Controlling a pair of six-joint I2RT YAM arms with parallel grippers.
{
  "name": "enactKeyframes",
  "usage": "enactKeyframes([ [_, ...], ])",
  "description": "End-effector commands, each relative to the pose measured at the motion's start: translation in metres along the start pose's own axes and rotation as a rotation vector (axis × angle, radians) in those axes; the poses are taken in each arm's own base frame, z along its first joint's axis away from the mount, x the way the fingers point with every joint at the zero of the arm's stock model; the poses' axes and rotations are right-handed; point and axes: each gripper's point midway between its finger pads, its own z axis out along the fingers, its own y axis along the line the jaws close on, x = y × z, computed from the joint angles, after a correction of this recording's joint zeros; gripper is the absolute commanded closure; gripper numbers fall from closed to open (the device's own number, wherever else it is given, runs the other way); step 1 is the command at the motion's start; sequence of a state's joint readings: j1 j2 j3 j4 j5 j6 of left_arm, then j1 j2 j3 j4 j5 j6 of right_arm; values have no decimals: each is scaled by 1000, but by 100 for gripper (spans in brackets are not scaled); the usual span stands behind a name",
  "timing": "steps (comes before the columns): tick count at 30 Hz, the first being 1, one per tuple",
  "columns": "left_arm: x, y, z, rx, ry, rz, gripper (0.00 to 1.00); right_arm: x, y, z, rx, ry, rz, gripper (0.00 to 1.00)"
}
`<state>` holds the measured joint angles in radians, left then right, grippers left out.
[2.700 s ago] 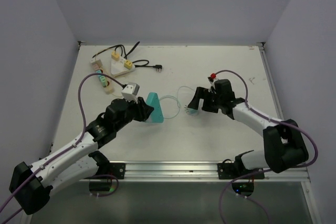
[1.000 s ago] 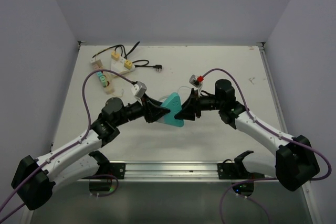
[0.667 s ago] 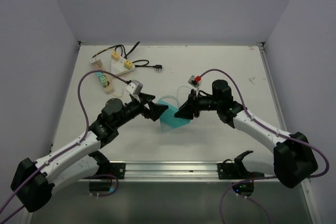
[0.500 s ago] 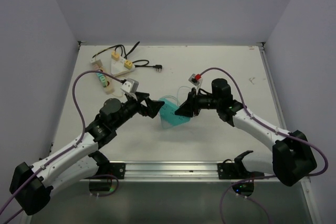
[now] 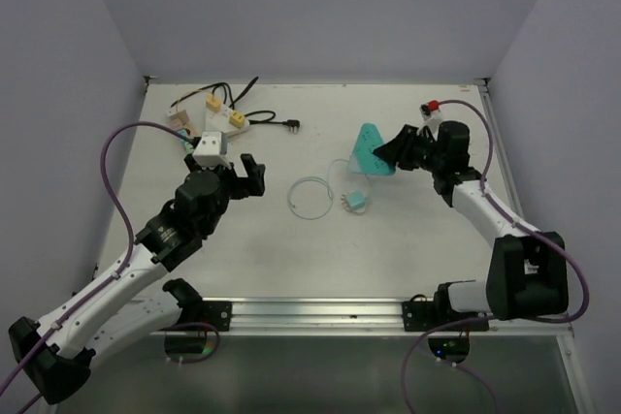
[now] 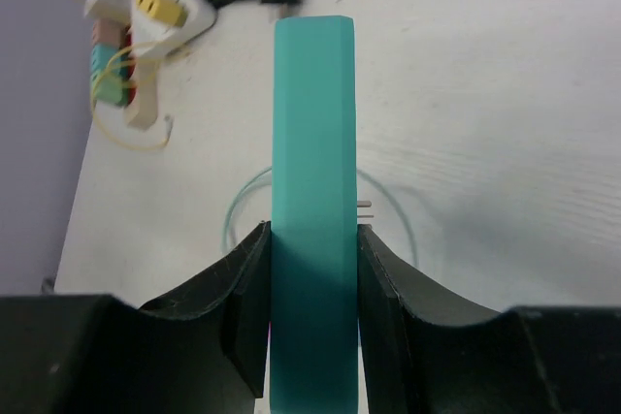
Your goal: Pull the plug off the socket
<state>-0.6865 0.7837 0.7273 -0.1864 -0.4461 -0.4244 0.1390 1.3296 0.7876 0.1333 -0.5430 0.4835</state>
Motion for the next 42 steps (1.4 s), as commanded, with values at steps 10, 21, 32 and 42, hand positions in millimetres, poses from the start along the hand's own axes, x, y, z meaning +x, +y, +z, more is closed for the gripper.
enactKeyframes([
  [10,-3,76,-34,-334,4,120,0,-111,-157,-34,346,-431,362,100],
  [21,13,86,-34,-380,41,147,0,-115,-226,-20,408,-517,470,100],
  [32,8,84,-37,-359,21,131,0,-66,-260,-19,421,-487,585,55],
  [42,9,86,-37,-369,20,130,0,-42,-258,-16,401,-443,608,43],
])
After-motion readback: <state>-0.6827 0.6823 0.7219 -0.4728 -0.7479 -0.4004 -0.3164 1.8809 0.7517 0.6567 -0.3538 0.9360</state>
